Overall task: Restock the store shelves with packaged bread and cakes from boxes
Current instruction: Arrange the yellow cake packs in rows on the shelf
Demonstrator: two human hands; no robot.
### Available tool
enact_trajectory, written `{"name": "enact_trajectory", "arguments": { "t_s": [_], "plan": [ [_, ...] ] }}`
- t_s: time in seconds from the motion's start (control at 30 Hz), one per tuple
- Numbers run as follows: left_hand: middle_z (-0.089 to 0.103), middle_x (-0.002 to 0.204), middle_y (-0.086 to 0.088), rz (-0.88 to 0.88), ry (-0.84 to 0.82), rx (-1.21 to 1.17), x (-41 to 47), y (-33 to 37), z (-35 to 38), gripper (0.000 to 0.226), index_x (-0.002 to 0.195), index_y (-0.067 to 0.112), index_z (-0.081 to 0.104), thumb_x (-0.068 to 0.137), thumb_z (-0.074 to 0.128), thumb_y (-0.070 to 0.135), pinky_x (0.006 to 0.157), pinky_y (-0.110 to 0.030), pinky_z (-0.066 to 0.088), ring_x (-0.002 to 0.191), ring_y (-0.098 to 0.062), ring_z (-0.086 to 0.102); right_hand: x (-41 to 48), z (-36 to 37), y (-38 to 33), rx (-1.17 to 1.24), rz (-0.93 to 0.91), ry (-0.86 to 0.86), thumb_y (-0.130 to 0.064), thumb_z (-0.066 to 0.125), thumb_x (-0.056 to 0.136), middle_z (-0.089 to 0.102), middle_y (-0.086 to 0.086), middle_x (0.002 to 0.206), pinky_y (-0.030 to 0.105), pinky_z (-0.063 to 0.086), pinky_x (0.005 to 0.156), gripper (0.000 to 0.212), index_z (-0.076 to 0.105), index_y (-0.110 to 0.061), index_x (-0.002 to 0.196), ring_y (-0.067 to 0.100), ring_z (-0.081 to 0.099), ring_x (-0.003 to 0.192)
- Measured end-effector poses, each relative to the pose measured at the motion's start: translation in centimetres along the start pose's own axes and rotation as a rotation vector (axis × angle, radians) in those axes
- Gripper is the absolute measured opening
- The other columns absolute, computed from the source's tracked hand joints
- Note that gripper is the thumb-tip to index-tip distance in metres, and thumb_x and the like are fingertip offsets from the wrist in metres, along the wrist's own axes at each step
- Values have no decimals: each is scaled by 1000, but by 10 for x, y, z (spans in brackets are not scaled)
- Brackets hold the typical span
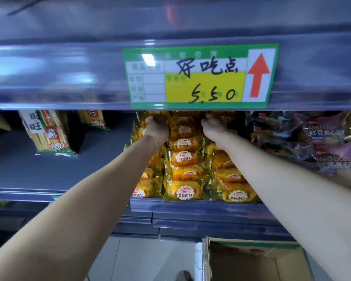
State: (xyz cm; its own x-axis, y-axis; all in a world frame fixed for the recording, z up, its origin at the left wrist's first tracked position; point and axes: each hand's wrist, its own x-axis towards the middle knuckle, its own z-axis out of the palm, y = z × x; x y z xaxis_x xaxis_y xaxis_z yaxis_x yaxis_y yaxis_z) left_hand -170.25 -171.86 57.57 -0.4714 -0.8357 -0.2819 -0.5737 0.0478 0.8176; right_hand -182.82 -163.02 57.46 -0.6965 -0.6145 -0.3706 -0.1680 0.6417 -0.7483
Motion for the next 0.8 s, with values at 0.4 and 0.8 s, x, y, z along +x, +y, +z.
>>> {"name": "enact_trajectory", "arguments": {
  "t_s": [0.4, 0.8],
  "plan": [
    [36, 149, 0, 70, -527, 423, -57, -1, -15, 72, 141, 25, 41, 78, 73, 41, 111, -36, 30, 137, -23, 34, -51, -17, 16, -160, -77, -62, -12, 41, 97, 65, 15, 117, 33, 52, 91, 31, 65, -2, 114, 27, 63, 97],
    [-22, 157, 0, 149, -608, 1015, -69, -23, -6, 126, 148, 34, -15, 68, 82, 33, 116, -51, 14, 147, -30, -8, -54, -9, 28, -319, -86, -254, -8, 30, 101, 36, 9, 150, 35, 29, 112, 44, 36, -10, 144, 24, 35, 137]
  ]
}}
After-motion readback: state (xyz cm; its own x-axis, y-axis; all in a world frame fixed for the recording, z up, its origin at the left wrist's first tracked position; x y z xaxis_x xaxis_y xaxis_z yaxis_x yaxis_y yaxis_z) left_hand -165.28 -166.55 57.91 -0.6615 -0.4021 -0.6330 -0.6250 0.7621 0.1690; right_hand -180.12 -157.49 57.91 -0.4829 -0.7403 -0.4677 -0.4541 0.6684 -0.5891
